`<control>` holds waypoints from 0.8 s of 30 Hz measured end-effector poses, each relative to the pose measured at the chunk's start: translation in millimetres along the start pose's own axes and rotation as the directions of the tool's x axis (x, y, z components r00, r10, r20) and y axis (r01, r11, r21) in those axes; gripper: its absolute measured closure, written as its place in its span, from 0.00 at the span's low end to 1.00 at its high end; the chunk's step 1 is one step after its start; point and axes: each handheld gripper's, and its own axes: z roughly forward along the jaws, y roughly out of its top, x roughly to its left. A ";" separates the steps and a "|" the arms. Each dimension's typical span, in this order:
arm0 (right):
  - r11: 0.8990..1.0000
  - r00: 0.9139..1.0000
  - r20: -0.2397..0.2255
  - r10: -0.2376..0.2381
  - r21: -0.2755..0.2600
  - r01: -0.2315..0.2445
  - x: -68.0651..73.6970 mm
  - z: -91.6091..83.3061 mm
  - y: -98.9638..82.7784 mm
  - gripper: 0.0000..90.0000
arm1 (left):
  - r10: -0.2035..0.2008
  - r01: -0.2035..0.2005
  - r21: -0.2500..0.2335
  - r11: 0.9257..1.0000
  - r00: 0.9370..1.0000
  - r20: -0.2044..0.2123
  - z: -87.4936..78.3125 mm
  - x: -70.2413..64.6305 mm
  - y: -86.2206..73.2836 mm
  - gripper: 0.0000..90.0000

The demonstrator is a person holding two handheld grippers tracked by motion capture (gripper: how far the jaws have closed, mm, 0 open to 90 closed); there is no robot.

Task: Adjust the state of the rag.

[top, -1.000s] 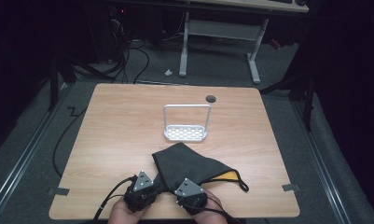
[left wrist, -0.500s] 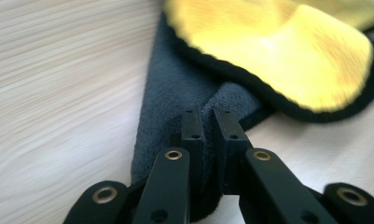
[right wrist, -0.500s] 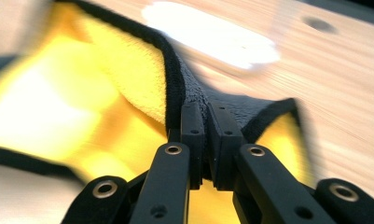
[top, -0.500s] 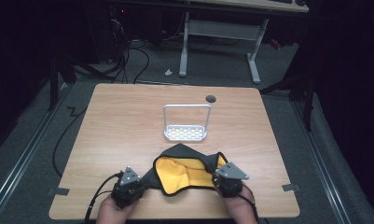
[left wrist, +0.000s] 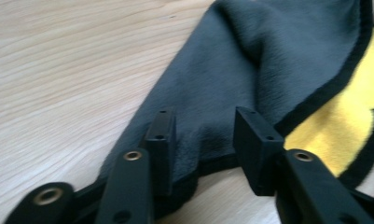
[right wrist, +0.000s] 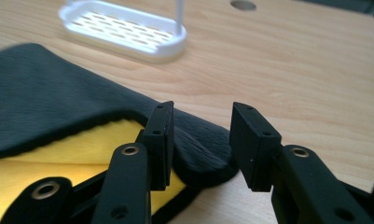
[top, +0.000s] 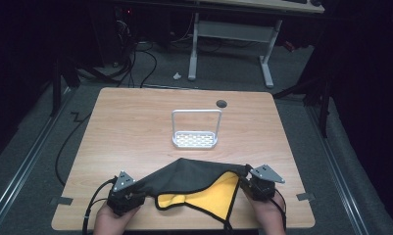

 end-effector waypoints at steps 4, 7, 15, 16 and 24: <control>1.000 0.999 -0.040 -0.016 -0.001 0.016 13.1 -16.7 -3.6 0.69 | -0.011 0.011 0.046 0.999 1.000 0.001 8.8 2.1 -2.6 0.64; 0.999 0.996 -0.080 -0.029 0.036 0.032 23.4 -24.0 -12.3 0.72 | -0.014 0.013 0.055 0.998 1.000 0.017 13.3 0.7 -3.6 0.73; 0.985 0.989 -0.139 -0.053 0.156 0.075 34.7 -22.5 -36.3 0.73 | 0.090 -0.106 0.096 0.990 0.984 0.156 24.1 -48.5 -3.9 0.81; 0.982 0.989 -0.137 -0.059 0.170 0.082 34.1 -20.1 -37.8 0.74 | 0.102 -0.119 0.098 0.988 0.981 0.162 24.9 -53.3 -3.9 0.81; 0.974 0.997 -0.066 -0.047 0.219 0.061 11.0 -10.7 -44.3 0.76 | 0.030 -0.043 0.065 0.997 0.982 0.188 23.5 -46.9 -4.7 0.80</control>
